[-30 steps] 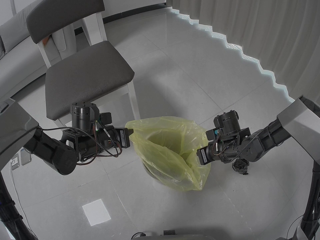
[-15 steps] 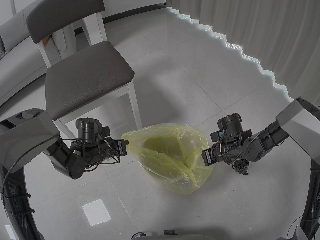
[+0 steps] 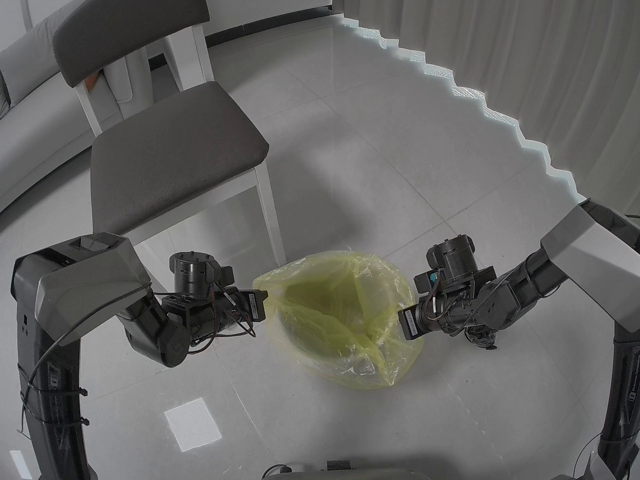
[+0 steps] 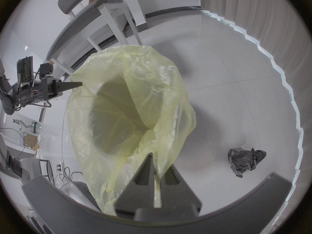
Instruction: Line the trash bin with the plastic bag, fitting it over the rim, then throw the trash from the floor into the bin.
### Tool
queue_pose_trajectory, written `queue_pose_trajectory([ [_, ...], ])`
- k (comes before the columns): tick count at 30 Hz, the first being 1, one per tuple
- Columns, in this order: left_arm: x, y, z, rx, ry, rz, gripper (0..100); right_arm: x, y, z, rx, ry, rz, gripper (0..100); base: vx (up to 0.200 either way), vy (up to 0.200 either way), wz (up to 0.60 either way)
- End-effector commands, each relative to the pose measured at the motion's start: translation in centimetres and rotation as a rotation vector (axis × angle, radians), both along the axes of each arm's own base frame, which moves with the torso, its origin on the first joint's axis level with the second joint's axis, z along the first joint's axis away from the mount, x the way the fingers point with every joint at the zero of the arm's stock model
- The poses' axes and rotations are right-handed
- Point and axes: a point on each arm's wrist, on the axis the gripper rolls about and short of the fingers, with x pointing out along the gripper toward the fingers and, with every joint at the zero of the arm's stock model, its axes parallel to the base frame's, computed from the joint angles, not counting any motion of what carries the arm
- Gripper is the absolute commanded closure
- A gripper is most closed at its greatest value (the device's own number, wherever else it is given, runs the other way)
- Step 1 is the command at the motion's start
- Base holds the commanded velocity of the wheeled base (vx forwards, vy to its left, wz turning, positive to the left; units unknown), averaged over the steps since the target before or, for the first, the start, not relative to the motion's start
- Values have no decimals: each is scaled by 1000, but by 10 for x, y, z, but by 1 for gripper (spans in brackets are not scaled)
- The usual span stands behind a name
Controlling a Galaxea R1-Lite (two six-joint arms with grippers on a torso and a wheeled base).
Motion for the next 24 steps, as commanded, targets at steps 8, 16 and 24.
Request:
queue_pose_trajectory([
  [8, -1, -1, 3, -8, -4, -2, 100, -6, -20, 30, 15, -49, -38, 0, 0, 0, 0],
  [16, 0, 0, 8, -23, -52, 2, 100, 4, -14, 64, 57, -139, -31, 0, 0, 0, 0],
  [24, -10, 5, 9, -17, -40, 6, 0, 38, 8, 44, 58, -144, -11, 0, 0, 0, 0],
])
